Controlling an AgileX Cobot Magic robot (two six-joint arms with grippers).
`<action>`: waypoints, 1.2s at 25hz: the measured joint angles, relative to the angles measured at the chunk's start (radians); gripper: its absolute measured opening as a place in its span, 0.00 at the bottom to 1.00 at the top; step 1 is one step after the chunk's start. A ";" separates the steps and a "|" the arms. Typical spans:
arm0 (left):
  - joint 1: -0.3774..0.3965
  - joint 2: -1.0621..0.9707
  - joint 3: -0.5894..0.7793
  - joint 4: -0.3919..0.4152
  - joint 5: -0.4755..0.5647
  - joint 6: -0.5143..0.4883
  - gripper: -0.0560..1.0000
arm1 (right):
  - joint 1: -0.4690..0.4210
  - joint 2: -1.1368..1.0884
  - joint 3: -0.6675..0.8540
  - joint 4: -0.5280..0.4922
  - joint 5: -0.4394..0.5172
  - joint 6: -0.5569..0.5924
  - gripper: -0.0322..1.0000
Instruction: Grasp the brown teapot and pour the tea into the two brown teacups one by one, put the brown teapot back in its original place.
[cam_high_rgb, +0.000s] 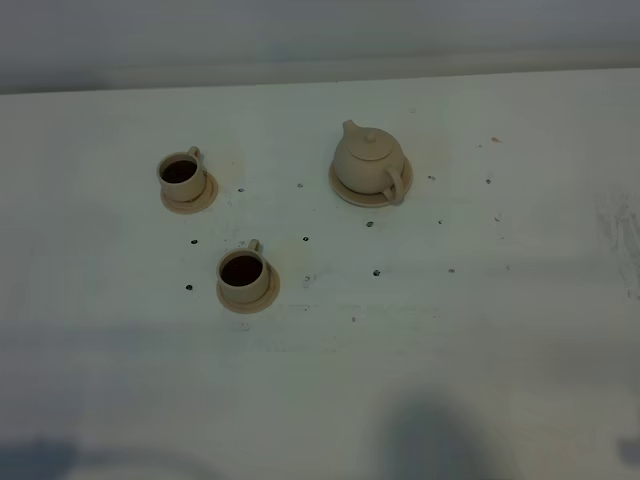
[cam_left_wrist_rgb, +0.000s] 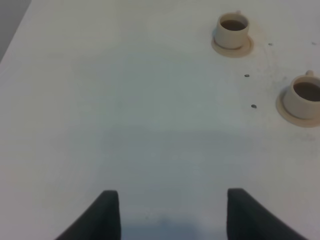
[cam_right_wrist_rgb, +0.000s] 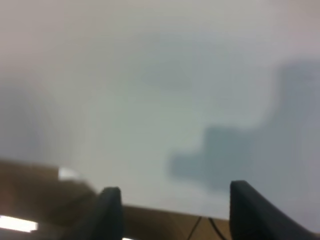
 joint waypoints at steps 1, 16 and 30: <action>0.000 0.000 0.000 0.000 0.000 0.000 0.50 | -0.037 -0.011 0.000 0.000 0.000 0.000 0.51; 0.000 0.000 0.000 0.000 0.000 0.000 0.50 | -0.187 -0.352 0.001 0.036 0.001 0.000 0.51; 0.000 0.000 0.000 -0.006 0.000 0.000 0.50 | -0.187 -0.500 0.002 0.034 0.002 -0.019 0.51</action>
